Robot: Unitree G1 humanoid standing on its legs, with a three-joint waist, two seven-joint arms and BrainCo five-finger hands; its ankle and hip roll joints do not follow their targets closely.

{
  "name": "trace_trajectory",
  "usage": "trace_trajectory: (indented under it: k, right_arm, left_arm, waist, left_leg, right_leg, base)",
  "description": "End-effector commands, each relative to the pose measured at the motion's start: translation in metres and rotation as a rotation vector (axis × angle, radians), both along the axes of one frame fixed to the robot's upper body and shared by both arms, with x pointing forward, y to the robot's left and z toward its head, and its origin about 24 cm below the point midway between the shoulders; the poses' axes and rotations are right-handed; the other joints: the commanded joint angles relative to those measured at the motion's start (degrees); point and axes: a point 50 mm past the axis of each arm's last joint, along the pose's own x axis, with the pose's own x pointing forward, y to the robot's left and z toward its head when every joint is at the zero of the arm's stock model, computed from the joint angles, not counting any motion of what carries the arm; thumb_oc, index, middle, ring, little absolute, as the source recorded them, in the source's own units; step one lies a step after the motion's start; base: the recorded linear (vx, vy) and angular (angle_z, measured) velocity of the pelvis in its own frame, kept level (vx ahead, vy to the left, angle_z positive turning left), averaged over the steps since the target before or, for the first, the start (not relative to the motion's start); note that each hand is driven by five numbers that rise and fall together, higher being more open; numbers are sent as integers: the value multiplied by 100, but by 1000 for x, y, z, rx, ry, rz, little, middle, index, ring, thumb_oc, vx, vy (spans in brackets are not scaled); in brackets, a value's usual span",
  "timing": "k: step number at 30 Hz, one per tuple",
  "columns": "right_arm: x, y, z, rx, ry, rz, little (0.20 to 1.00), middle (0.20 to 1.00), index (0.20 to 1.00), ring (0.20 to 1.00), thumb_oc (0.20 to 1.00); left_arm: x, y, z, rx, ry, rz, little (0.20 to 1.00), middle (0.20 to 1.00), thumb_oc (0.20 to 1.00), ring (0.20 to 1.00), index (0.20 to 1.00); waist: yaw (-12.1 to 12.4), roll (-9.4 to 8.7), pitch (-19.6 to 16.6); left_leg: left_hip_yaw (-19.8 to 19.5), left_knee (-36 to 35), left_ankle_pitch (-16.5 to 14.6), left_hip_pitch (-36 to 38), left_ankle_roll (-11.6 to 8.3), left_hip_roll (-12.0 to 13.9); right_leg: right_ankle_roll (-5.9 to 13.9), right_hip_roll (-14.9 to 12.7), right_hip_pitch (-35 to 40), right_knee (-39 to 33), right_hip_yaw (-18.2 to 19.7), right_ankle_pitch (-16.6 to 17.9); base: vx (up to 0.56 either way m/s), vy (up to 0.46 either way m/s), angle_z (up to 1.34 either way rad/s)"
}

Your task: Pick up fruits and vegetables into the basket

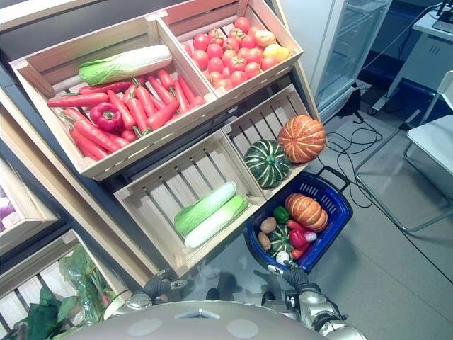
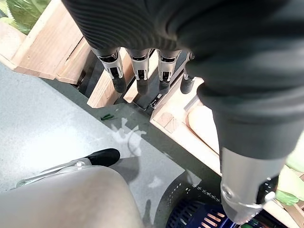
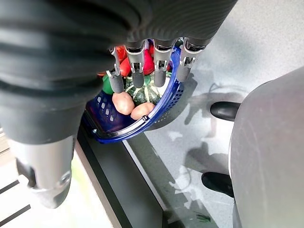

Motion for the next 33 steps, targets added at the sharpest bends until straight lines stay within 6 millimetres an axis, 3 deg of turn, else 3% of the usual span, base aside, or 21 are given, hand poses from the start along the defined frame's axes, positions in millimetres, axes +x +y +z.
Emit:
trace_trajectory:
  k: [1,7,9,11,13,20,23,33]
  right_arm:
    - [17,2,4,-5,-42,2,1000,1000,1000,1000,1000]
    - [21,0,6,-12,-50,-10,1000,1000,1000,1000,1000]
    - [23,-5,8,-21,-56,-10,1000,1000,1000,1000,1000]
    - [24,-7,8,-23,-58,-17,1000,1000,1000,1000,1000]
    - [25,-9,9,-24,-70,-32,1000,1000,1000,1000,1000]
    - [43,-16,20,-25,-167,-70,1000,1000,1000,1000,1000]
    - [57,-21,28,-27,-232,-82,1000,1000,1000,1000,1000]
    - [93,-22,51,-11,-389,-65,1000,1000,1000,1000,1000]
  left_arm:
    - [28,-6,7,30,-99,-60,1000,1000,1000,1000,1000]
    - [63,-9,28,180,-340,-267,1000,1000,1000,1000,1000]
    - [90,-11,48,276,-504,-316,1000,1000,1000,1000,1000]
    - [103,-12,59,321,-596,-333,1000,1000,1000,1000,1000]
    - [131,-11,87,425,-761,-347,1000,1000,1000,1000,1000]
    - [179,-6,143,578,-1053,-249,1000,1000,1000,1000,1000]
    - [200,-3,171,665,-1174,-182,1000,1000,1000,1000,1000]
    - [237,23,220,852,-1254,-20,1000,1000,1000,1000,1000]
  waist:
    - [35,-261,145]
    - [-20,-253,253]
    - [-45,-242,339]
    - [-56,-243,378]
    - [-75,-268,462]
    - [-174,-265,906]
    - [-255,-241,1248]
    - [-439,-326,2052]
  left_leg:
    - [-39,12,-280,-73,229,-226]
    - [30,12,-282,-114,257,-251]
    - [70,12,-280,-130,275,-255]
    - [79,12,-280,-148,288,-260]
    - [107,12,-274,-192,324,-268]
    - [229,334,-327,-530,361,-287]
    - [265,821,-382,-922,341,-278]
    - [319,2268,-524,-2297,170,-260]
  right_leg:
    - [288,-200,-22,58,-28,52]
    - [280,-159,-103,58,89,93]
    - [271,-131,-174,125,164,87]
    - [266,-114,-216,166,204,77]
    - [247,-71,-323,290,256,43]
    - [193,-34,-744,707,295,-68]
    - [128,7,-1105,1190,327,-217]
    - [-65,0,-2210,2368,291,-553]
  base:
    - [4,1,-3]
    - [-3,12,-4]
    - [-19,36,-12]
    - [-17,23,-14]
    - [-14,14,-7]
    - [-106,28,-10]
    - [-170,41,-6]
    - [-134,10,-1]
